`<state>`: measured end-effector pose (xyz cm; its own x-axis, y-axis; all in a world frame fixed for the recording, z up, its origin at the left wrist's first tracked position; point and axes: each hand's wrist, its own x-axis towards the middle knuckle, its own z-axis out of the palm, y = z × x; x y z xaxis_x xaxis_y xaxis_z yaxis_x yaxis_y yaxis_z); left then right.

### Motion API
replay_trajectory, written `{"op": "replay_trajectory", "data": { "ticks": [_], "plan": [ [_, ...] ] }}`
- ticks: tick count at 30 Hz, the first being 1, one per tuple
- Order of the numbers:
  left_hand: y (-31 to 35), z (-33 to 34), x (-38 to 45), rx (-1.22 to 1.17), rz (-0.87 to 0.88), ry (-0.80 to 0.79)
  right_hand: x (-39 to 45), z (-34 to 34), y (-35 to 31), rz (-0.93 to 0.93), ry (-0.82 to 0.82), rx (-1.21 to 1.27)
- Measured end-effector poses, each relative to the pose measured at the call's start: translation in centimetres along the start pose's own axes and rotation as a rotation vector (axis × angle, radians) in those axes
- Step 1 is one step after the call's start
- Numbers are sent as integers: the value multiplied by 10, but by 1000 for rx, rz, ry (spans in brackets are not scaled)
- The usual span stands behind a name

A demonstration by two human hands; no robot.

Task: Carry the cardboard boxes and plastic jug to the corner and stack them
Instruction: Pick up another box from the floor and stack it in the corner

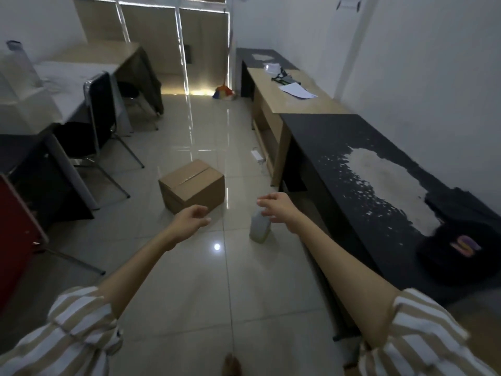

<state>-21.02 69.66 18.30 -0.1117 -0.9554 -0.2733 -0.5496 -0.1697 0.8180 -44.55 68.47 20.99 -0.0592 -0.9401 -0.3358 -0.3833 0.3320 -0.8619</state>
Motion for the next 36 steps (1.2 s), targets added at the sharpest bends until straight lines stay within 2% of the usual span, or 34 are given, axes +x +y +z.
{"op": "replay_trajectory", "data": {
  "ticks": [5,9,11,16,24,31,36],
  "plan": [
    [1,-59,93,-63,-85,35,110,10,-60,4,-56,3],
    [3,-107,162,-104,-106,100,198,20,-115,-44,-15,-26],
    [1,-126,191,-150,-153,113,233,33,-135,-49,-50,-49],
    [-10,-167,273,-213,-263,87,326,79,-160,-24,-121,-59],
    [-34,-236,430,-236,-298,97,472,137,-200,57,-131,-59],
    [-89,-253,555,-223,-442,56,594,175,-209,169,-152,-64],
    [-158,-233,645,-188,-521,-16,708,213,-166,230,-179,-90]
  ]
}}
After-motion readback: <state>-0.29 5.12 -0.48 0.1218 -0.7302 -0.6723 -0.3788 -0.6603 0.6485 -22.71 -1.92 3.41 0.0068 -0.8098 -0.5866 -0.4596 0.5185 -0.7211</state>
